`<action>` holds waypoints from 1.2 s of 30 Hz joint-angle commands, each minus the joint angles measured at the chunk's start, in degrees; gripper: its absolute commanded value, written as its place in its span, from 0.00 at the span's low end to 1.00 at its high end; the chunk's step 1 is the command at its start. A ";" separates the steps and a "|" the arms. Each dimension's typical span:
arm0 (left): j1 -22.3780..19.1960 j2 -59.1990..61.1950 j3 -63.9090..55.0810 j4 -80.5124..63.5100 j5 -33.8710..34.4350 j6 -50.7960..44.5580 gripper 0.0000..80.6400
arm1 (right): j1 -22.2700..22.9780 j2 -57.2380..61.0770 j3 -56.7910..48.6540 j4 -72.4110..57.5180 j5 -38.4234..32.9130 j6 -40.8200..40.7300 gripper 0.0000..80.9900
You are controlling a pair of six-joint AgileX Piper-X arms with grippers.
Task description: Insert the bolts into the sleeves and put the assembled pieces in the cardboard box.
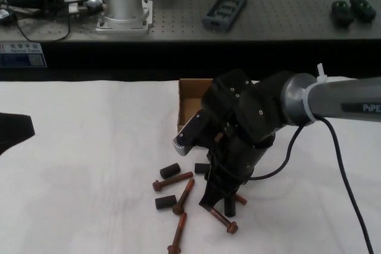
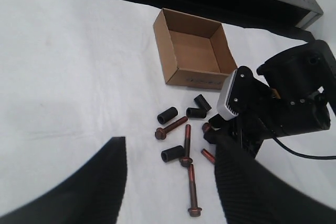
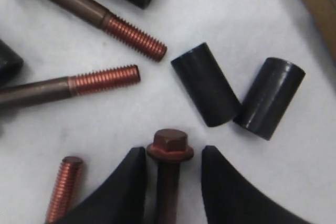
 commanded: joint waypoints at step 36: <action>-18.36 28.69 -5.73 -3.35 -4.03 50.33 0.47 | 0.10 -46.60 23.48 8.11 -4.40 10.80 0.02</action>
